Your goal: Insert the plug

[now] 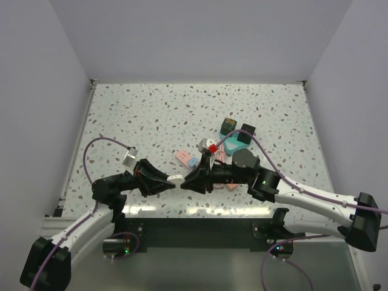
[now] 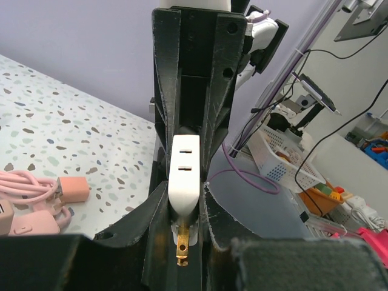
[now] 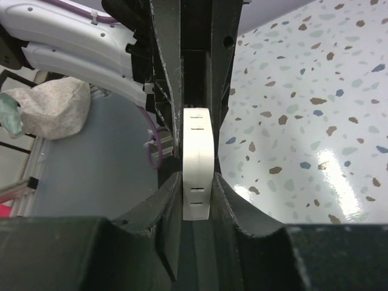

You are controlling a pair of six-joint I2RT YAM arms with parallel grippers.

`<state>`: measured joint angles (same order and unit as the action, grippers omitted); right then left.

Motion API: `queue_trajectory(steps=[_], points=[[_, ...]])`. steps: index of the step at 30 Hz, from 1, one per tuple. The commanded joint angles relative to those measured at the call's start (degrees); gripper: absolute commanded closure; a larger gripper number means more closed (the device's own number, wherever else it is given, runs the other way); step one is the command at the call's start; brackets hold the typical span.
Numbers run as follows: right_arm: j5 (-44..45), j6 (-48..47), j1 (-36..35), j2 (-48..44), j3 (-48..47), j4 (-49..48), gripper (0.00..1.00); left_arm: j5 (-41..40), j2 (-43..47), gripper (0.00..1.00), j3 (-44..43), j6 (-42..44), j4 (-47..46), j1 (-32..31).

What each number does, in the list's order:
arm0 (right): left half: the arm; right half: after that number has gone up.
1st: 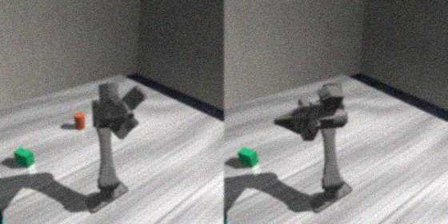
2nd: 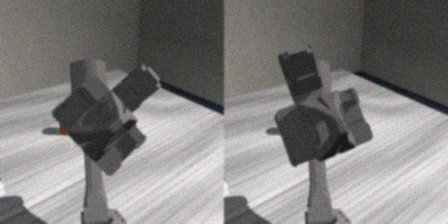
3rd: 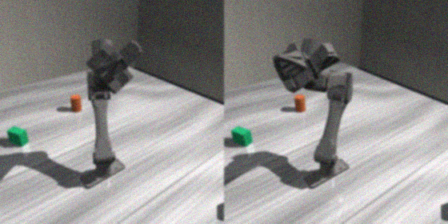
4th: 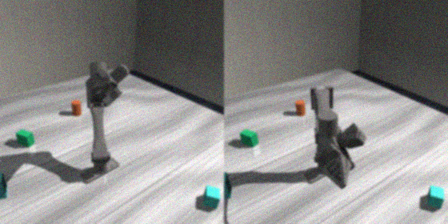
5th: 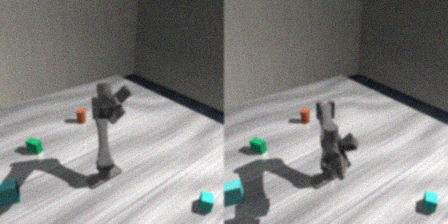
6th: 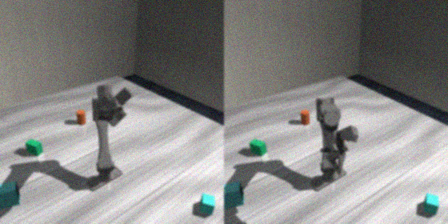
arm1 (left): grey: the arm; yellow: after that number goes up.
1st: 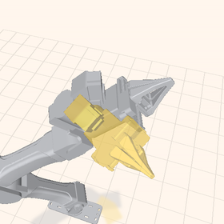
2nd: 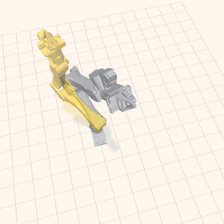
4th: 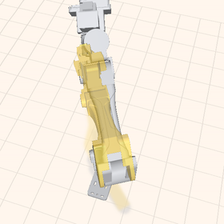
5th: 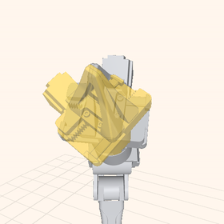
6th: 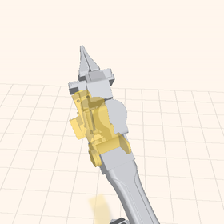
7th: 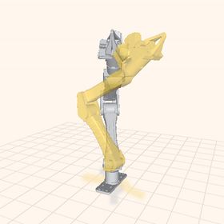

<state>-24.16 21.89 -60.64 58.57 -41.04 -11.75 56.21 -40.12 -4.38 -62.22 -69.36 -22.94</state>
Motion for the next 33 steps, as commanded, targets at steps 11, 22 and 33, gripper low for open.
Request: queue_trajectory(steps=[11, 22, 33], points=[[5.7, -2.72, 1.83, -4.85, 1.22, -1.53, 1.0, -2.41, -5.23, 0.0, -1.5, 5.08, 1.23, -0.18], [17.83, -6.24, 5.54, -16.1, 1.48, 7.61, 1.0, -23.36, -9.37, 0.0, -4.75, 25.87, 27.58, -0.88], [20.29, -6.86, 5.62, -21.56, 3.59, 11.39, 1.0, -54.17, -19.36, 0.03, -10.72, 36.73, 35.87, -15.03]])
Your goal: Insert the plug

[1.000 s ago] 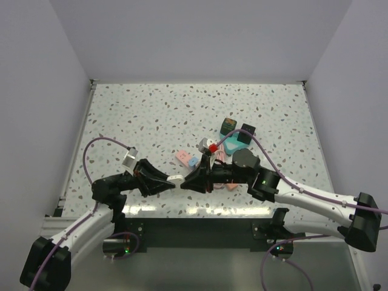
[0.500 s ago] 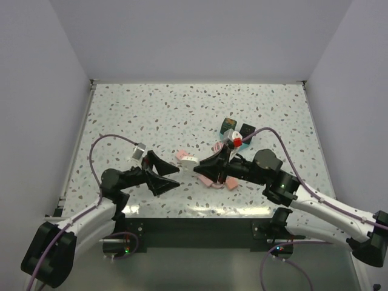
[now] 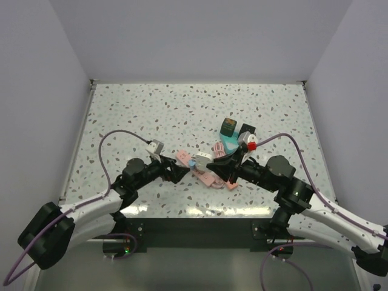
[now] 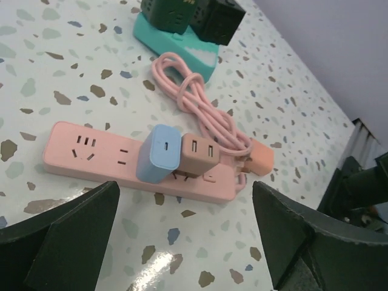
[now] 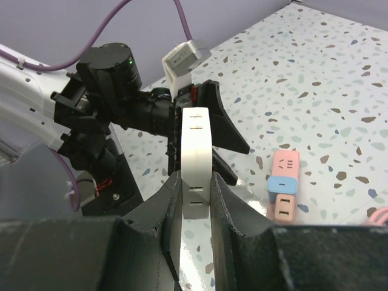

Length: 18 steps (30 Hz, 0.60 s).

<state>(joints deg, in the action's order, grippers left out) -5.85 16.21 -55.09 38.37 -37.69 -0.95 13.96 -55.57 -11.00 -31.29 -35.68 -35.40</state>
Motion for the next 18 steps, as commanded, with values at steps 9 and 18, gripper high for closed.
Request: queue_trajectory(steps=[9, 18], points=[[2.51, -2.5, 0.16, -2.69, 0.6, 2.36, 1.0, -19.22, -14.03, 0.08, -8.24, 11.32, 0.71, -6.35], [2.94, -3.64, 0.07, -2.95, -0.45, 4.38, 1.0, -19.41, -21.94, 0.06, -11.76, 17.83, -2.99, -9.69]])
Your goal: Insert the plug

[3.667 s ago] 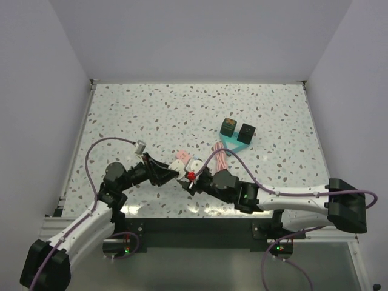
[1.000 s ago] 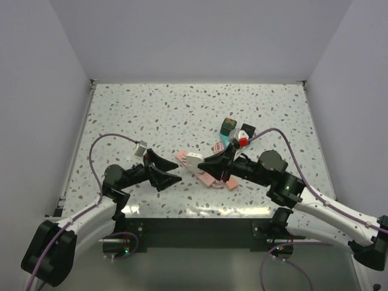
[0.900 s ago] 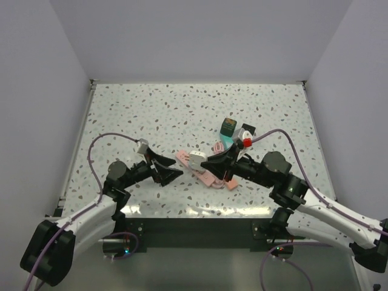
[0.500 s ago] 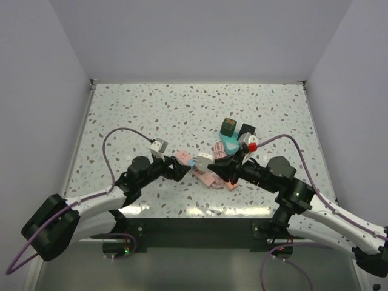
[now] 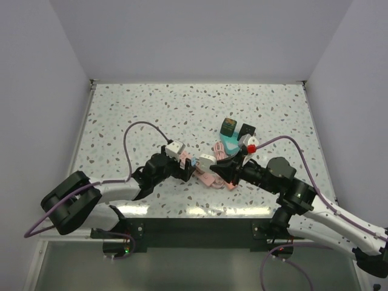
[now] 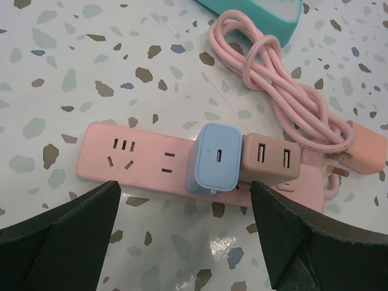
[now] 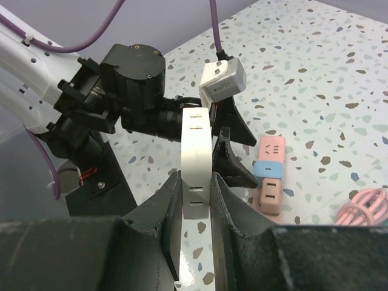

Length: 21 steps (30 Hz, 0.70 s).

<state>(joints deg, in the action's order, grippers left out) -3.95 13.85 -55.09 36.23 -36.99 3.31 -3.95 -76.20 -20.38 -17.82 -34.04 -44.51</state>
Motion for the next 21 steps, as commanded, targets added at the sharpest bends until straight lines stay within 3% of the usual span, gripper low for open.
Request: queue_trajectory(steps=[1, 6, 12, 17, 21], points=[[1.13, -1.45, 0.16, -0.81, -1.24, 0.29, 1.0, -1.42, -1.84, 0.06, -2.64, 4.64, -4.72, -0.58], [1.48, -1.89, 0.07, -1.16, -1.41, 0.99, 1.0, -0.28, -6.32, 0.12, -5.19, 5.78, -4.45, -0.75], [1.83, -2.16, 0.07, -1.07, -1.24, 1.17, 1.0, -1.15, -10.01, 0.3, -8.09, 6.92, -3.49, -1.37], [2.01, -2.33, 0.16, -1.07, -0.89, 1.17, 1.0, -1.24, -11.68, 0.39, -9.5, 7.72, -3.75, -2.07], [2.28, -2.51, 0.16, -1.16, -0.89, 1.35, 1.0, -1.24, -13.18, 0.57, -10.03, 8.33, -4.63, -2.51]])
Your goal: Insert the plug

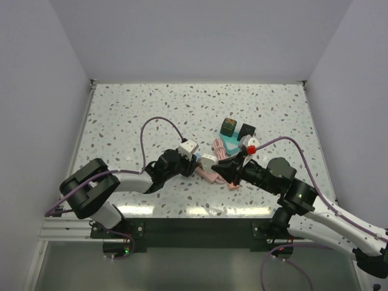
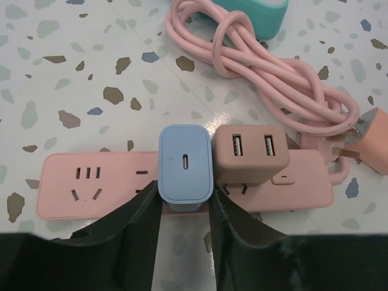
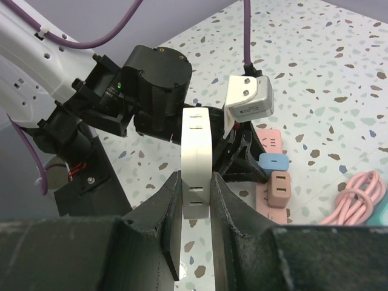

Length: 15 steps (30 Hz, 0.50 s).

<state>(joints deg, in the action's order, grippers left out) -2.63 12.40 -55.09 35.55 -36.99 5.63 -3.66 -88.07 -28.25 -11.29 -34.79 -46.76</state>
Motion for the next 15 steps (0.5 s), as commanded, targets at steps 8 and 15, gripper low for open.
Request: queue_trajectory(steps=[8, 15], points=[[1.49, -1.33, 0.07, -0.57, -0.71, -0.44, 1.0, -5.38, -4.83, 0.93, -4.0, 0.14, -6.35, -1.31], [1.58, -1.33, 0.16, -0.31, -0.45, -0.79, 1.0, -20.32, -2.72, 1.0, -4.45, -9.97, 0.23, -1.23]])
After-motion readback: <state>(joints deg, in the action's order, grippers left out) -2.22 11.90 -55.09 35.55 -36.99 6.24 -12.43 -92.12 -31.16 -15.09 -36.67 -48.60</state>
